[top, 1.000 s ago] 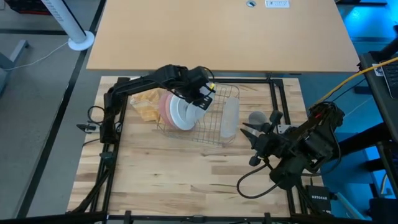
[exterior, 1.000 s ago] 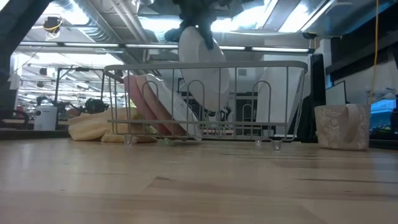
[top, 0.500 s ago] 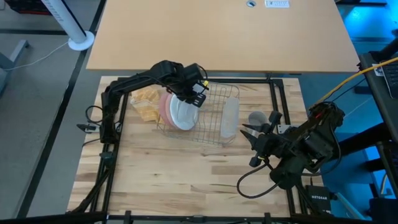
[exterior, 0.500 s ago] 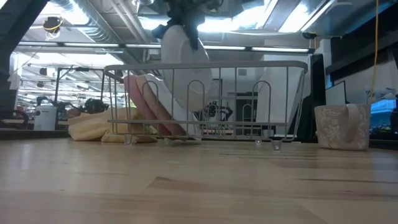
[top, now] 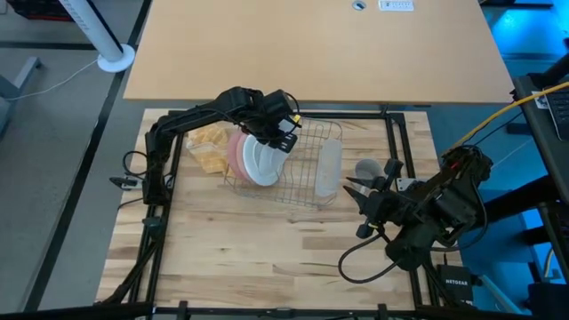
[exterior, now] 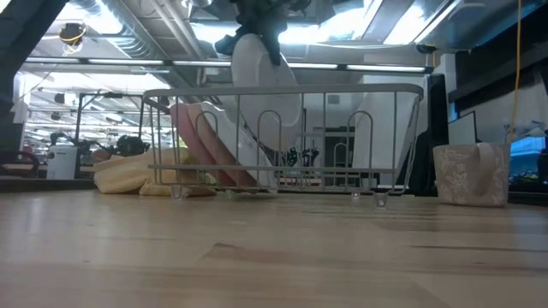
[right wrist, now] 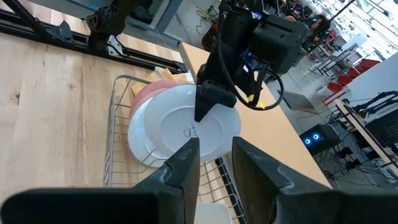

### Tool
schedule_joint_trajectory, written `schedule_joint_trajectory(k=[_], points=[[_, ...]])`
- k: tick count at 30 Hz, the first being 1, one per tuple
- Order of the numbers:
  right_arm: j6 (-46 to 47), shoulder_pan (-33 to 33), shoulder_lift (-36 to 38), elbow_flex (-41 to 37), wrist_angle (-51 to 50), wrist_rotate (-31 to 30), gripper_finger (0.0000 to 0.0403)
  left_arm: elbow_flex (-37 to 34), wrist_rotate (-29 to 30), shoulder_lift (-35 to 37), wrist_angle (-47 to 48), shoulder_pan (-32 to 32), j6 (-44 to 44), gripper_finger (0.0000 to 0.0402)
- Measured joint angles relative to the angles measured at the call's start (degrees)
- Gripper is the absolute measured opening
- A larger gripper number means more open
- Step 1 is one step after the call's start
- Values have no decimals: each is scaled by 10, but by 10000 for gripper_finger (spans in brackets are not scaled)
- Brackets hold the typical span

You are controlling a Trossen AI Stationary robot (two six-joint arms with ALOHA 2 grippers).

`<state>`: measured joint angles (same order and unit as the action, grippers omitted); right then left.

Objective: Sort dishes
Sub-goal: Put the white patterned plate in the dish rack

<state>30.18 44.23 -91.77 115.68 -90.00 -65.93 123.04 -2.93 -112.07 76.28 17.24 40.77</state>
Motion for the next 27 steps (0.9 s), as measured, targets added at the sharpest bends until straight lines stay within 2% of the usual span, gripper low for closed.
schedule_joint_trajectory(k=[16, 27], points=[[0, 0, 0, 0, 0, 0, 97, 0, -21, 0, -20, -20, 13, 28], [0, 0, 0, 0, 0, 0, 97, 2, -20, -45, -22, -26, 25, 28]])
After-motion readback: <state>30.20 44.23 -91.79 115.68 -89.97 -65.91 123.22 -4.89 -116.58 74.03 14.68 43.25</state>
